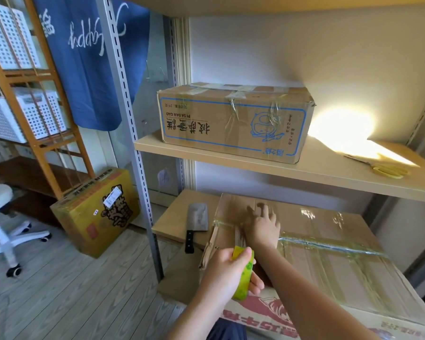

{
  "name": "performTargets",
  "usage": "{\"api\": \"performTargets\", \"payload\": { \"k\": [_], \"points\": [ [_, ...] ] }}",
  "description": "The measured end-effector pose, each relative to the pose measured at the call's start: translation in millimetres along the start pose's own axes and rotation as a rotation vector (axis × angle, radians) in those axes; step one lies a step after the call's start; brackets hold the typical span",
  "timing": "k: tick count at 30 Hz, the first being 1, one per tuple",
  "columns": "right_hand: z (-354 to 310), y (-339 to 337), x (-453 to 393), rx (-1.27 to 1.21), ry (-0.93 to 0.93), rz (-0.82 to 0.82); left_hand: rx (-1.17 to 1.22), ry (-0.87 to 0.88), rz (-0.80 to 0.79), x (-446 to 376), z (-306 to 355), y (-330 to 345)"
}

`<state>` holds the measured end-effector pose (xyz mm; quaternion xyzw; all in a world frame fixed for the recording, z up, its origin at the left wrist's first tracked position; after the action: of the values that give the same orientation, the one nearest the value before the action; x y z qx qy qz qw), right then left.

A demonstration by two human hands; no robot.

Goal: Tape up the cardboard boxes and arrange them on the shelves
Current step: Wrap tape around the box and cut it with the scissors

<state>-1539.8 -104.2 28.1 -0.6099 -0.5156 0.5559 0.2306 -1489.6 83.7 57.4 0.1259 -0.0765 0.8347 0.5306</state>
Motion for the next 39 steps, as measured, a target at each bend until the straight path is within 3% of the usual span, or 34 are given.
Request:
{"api": "performTargets", "payload": {
  "k": [2, 4, 6, 8, 10, 13, 16, 18, 21, 25, 30, 33, 39],
  "points": [
    [-27, -8, -3, -0.005, -0.261, 0.04, -0.007, 0.008, -0.026, 1, 1, 1],
    [-44, -8, 4, -0.211, -0.411, -0.081, -0.014, 0.03, -0.024, 2, 0, 0],
    [-35, 4, 17, -0.493, -0.269, -0.35, -0.01, 0.038, -0.02, 1, -4, 1],
    [-25, 14, 35, -0.587, -0.175, -0.519, -0.022, 0.03, -0.019, -2, -10, 3],
    [-21, 24, 46, -0.462, -0.241, -0.585, -0.034, 0.034, -0.045, -1, -12, 7],
    [-25, 30, 53, -0.051, -0.55, -0.629, -0.002, 0.088, -0.123, 5, -12, 11],
    [-22, 39, 42, 0.035, -0.468, -0.652, 0.083, 0.15, -0.17, 10, -8, 4],
    [-21, 46, 42, 0.048, -0.417, -0.697, 0.016, 0.143, -0.176, 11, -20, 1],
    [-20, 51, 41, 0.023, -0.37, -0.661, -0.147, 0.075, -0.191, 24, -58, 2],
    [-24, 48, 44, 0.033, -0.412, -0.595, 0.07, -0.048, -0.114, 20, -90, -8],
    [-38, 19, 57, 0.158, -0.507, -0.487, 0.143, -0.038, -0.129, 19, -104, -2],
    [-39, -5, 95, 0.002, -0.538, -0.535, 0.196, -0.025, -0.134, 13, -109, -2],
    [-24, -24, 123, 0.023, -0.57, -0.382, -0.013, -0.179, -0.043, -2, -171, -7]
  ]
}}
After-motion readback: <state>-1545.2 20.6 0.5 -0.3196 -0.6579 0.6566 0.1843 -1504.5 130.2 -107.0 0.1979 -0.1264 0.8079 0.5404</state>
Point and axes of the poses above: each hand's wrist, its own x-axis away from the middle knuckle, its own y-axis out of the palm, z = x × y, the point moved 10 cm from there along -x, towards the middle knuckle, and after that the axes turned 14 degrees about z, right-handed, at the moved point
